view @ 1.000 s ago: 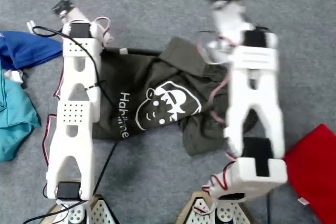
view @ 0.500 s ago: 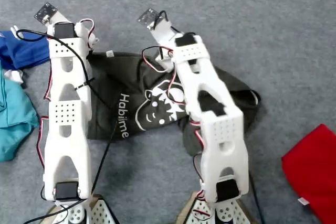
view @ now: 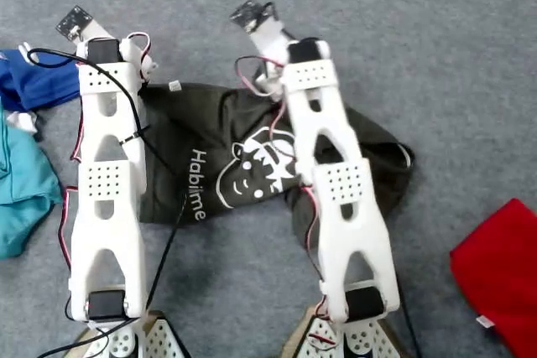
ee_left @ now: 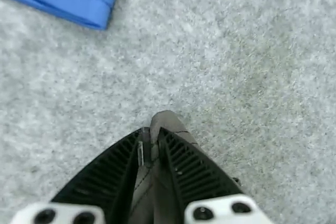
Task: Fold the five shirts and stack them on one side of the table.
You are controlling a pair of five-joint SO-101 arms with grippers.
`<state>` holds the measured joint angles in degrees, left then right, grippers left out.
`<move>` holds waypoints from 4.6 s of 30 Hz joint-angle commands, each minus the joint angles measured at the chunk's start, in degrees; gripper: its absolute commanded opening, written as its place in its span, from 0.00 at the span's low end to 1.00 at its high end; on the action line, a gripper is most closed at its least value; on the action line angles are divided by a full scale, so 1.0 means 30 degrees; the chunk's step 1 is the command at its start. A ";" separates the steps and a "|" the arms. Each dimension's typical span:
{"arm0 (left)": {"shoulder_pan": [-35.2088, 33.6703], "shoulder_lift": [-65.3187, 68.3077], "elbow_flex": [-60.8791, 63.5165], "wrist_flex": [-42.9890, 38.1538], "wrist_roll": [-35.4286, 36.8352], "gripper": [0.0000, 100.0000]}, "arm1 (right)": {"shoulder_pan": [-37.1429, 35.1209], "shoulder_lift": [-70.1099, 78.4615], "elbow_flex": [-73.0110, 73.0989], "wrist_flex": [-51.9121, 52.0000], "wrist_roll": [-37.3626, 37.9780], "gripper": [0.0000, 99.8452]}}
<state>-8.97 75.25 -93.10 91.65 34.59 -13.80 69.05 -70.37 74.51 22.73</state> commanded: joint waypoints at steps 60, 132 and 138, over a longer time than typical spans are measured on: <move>0.0029 0.0454 -0.0821 -0.1319 -0.0791 0.02 | 0.0337 0.3590 -0.8161 0.3165 0.9612 0.26; 0.0440 -1.0535 -0.0821 0.2462 -0.1670 0.02 | 0.3883 -1.4344 -0.8308 0.7414 0.2403 0.00; 0.2051 -1.3758 -0.0791 0.3077 -0.3868 0.02 | 0.4088 -1.9443 -0.8308 0.8469 0.0850 0.00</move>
<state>-4.48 40.53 -93.71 100.00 26.42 -1.49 20.53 -93.58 99.30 27.21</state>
